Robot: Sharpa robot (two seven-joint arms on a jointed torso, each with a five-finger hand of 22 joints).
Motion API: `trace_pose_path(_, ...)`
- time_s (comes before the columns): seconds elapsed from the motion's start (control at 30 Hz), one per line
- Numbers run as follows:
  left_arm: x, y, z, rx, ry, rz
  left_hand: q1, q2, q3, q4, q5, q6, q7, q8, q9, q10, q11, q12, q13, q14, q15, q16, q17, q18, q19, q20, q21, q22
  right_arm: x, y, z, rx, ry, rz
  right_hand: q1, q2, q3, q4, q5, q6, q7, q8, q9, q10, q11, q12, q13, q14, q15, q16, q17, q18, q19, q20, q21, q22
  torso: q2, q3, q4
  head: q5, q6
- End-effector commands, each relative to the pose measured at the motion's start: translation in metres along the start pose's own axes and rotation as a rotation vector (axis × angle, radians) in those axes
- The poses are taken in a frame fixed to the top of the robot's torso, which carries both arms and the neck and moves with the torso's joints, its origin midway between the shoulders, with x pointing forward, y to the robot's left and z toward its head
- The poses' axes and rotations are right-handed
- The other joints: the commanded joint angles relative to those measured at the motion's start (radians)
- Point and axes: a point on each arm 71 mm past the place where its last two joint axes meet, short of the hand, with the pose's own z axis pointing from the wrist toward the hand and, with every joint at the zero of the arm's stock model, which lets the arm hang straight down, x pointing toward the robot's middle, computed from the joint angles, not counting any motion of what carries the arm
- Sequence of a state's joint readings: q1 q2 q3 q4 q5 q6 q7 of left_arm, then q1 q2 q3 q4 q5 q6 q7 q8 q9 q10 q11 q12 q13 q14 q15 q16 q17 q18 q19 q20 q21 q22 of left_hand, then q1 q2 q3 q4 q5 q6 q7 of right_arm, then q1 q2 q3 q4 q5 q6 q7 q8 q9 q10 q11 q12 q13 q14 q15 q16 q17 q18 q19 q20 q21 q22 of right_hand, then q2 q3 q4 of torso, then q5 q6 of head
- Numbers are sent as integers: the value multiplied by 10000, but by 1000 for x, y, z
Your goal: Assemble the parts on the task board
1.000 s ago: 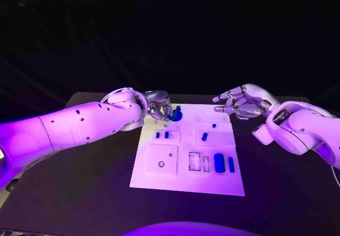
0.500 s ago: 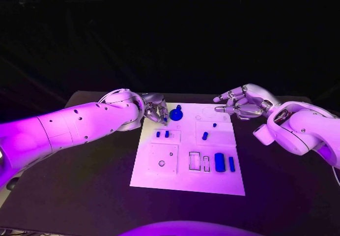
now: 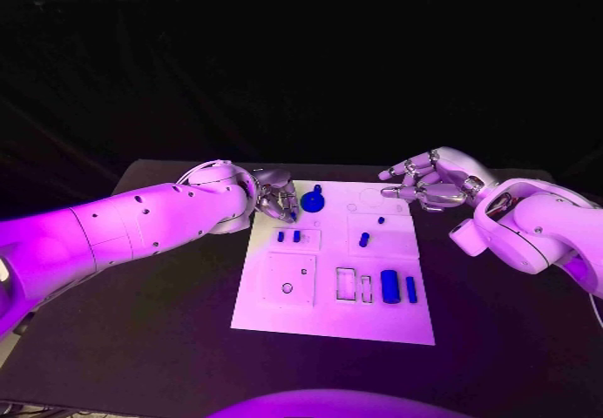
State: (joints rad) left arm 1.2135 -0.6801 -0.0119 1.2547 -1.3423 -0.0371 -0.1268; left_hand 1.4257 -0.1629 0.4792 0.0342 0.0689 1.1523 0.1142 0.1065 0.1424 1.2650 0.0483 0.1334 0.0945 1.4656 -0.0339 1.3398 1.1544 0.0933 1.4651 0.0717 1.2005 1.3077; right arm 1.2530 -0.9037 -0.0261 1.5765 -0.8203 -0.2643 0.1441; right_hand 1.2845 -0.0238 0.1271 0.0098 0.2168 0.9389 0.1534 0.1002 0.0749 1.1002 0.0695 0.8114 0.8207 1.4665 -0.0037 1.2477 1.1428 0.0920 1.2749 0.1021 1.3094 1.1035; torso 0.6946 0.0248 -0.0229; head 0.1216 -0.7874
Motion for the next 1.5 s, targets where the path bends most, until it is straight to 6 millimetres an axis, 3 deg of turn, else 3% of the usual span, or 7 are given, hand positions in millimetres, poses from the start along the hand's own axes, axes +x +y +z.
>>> trace_pose_path(0.03, 2, -2, 1, 61, 219, 30, -98, -30, 47, 33, -54, 50, 46, -35, -15, 49, 15, -45, -2, 329, 35, -15, -15, -145, 23, -8, 39, 126, 2, 1, 0, -88, 156, 7, 16, 110, -54, -7, 43, -25, 50, 56, -13, -61, -10, 42, 5, 74, -44, -48, -1, 111, -66, -14, -67, -4, -1, 1, 1, 1, -10)
trace_pose_path(0.77, 7, -1, 4, -150, 529, 292, -97, -44, 57, 9, -53, 55, 36, -43, -18, 66, 5, -56, 3, 329, 30, -6, -6, -139, 13, -9, 18, 117, 2, 1, 0, -86, 153, 2, 16, 110, -54, -7, 43, -25, 50, 56, -13, -61, -10, 42, 5, 74, -44, -48, -1, 111, -66, -14, -67, -4, -1, 3, -5, 22, -52)
trace_pose_path(1.13, 7, -1, 4, -234, 507, 295, -250, -167, 217, -62, -49, -365, 304, -372, -211, -255, 228, -406, -69, 307, 192, 12, -69, -142, -40, 97, -44, 123, 1, 0, 0, -79, 149, 0, 16, 110, -54, -7, 43, -25, 50, 56, -13, -61, -10, 42, 5, 74, -44, -48, -1, 111, -66, -14, -67, -4, 0, 2, -8, 48, -46)
trace_pose_path(1.5, 7, -1, 4, -233, 449, 264, -343, -276, 331, -106, -41, -629, 462, -442, -361, -443, 367, -581, -97, 273, 306, -9, -176, -128, -79, 198, -123, 100, 2, -1, 0, -22, 225, -20, 8, 124, -76, 17, 42, -28, 50, 61, -14, -91, -9, 13, -44, 77, -43, -54, 4, 114, -70, -13, -84, -22, -5, 4, -8, 54, -45)
